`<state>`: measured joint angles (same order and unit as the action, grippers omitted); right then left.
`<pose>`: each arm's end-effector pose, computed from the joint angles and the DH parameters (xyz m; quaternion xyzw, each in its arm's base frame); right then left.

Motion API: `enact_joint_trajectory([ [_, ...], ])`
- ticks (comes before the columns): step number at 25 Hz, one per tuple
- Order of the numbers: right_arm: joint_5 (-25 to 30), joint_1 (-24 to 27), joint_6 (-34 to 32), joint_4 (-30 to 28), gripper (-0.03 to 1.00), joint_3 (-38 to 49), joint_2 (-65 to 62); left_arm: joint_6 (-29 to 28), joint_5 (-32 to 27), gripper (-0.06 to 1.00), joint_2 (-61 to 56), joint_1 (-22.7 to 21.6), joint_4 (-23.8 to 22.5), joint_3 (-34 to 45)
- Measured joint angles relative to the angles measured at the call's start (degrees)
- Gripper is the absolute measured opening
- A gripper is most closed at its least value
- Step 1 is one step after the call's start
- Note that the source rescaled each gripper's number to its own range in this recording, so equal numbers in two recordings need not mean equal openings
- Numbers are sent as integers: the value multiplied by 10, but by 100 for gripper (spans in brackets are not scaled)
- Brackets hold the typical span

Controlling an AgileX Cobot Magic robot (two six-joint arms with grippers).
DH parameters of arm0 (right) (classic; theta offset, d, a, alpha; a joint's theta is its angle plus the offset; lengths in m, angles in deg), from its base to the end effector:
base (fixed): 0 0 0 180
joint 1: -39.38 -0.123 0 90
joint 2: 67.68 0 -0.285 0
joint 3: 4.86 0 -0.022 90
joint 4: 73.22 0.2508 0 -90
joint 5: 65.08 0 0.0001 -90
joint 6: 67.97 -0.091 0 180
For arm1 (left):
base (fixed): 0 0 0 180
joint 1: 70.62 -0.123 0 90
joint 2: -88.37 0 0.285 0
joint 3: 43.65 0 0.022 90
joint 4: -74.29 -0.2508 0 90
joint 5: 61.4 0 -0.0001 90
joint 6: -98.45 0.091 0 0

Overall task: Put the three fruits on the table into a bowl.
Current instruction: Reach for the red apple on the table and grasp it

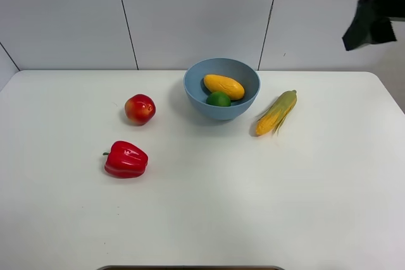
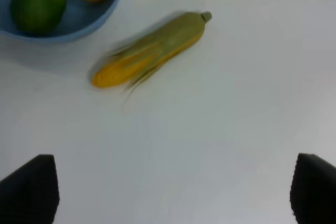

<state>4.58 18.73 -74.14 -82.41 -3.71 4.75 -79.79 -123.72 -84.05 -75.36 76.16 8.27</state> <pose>0.1942 0.0586 0.4148 -0.1219 0.9380 -0.0050 0.3243 -0.0001 -0.0026 0.2588 -0.0223 0.8735 0.0113 0.4863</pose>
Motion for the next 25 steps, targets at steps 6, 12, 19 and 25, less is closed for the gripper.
enact_joint_trajectory([
  [6,1,0,-15,-6,69,88,-161,0,0,100,0,0,0,0],
  [12,3,6,-18,-17,69,169,-289,0,0,100,0,0,0,0],
  [19,5,106,-19,-27,69,299,-403,0,0,100,0,0,0,0],
  [25,-24,172,-20,-17,69,378,-498,0,0,100,0,0,0,0],
])
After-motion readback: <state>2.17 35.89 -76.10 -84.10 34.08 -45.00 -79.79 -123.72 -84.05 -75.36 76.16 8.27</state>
